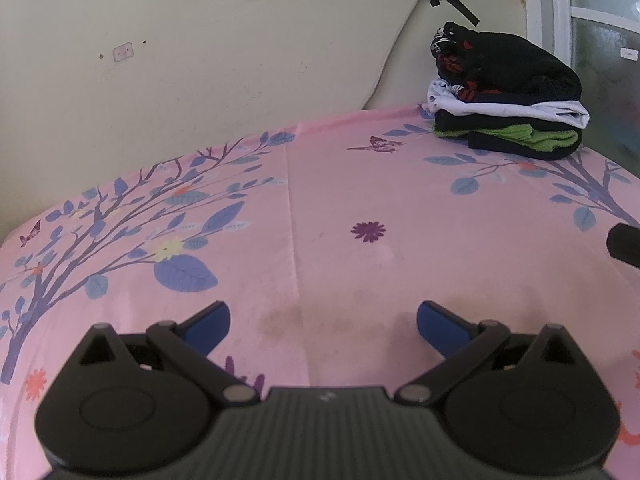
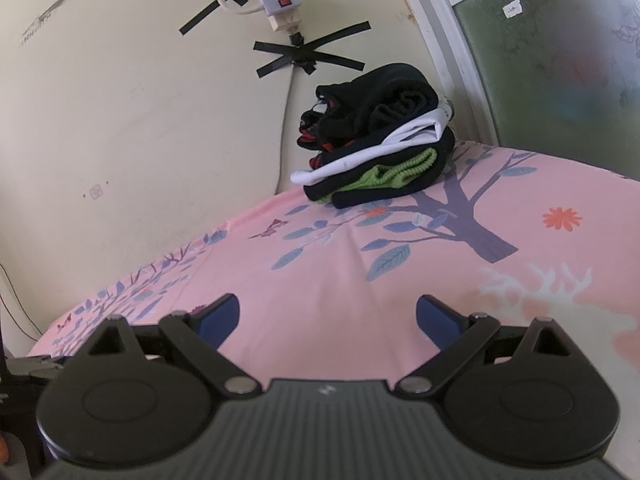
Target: Fold small clothes
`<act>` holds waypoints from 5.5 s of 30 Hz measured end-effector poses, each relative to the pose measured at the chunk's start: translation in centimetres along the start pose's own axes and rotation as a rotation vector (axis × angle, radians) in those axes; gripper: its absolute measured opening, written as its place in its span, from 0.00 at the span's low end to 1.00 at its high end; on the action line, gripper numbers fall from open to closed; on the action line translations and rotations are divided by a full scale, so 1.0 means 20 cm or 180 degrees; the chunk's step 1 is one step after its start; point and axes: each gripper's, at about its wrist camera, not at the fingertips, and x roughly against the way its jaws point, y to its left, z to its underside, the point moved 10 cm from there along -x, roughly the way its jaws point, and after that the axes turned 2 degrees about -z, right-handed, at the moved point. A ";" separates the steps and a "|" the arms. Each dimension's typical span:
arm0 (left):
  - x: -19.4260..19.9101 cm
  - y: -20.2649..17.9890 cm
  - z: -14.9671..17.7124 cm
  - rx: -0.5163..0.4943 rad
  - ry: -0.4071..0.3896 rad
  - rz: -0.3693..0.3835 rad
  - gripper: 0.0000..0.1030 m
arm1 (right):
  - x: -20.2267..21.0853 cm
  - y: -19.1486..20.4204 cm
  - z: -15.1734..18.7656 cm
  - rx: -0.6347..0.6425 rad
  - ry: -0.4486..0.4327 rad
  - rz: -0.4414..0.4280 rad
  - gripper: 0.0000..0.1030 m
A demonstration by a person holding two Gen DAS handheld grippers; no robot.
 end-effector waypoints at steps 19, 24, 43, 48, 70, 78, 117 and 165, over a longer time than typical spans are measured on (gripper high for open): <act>0.01 -0.02 0.00 -0.0084 -0.0018 -0.0036 1.00 | 0.01 0.00 0.00 -0.0012 -0.0023 -0.0006 0.88; 0.01 -0.02 0.00 -0.0086 -0.0016 -0.0033 1.00 | 0.01 0.00 0.00 -0.0012 -0.0021 -0.0009 0.88; 0.01 -0.02 0.01 -0.0100 -0.0021 0.0003 1.00 | 0.02 -0.01 -0.01 -0.0055 -0.0082 0.0022 0.88; 0.01 -0.02 0.01 -0.0096 -0.0010 -0.0001 1.00 | 0.02 -0.01 -0.02 -0.0079 -0.0090 0.0008 0.88; 0.01 -0.02 0.01 -0.0143 -0.0011 -0.0053 1.00 | 0.01 -0.03 -0.02 -0.0121 -0.0081 0.0009 0.87; 0.01 -0.02 0.01 -0.0141 -0.0007 -0.0055 1.00 | 0.02 -0.03 -0.02 -0.0161 -0.0106 -0.0021 0.88; 0.02 -0.03 0.02 -0.0154 -0.0012 -0.0006 1.00 | 0.01 -0.02 -0.01 -0.0079 -0.0084 -0.0022 0.90; 0.03 -0.03 0.02 -0.0131 -0.0044 0.0070 1.00 | 0.00 0.00 -0.01 0.0048 -0.0070 -0.0015 0.89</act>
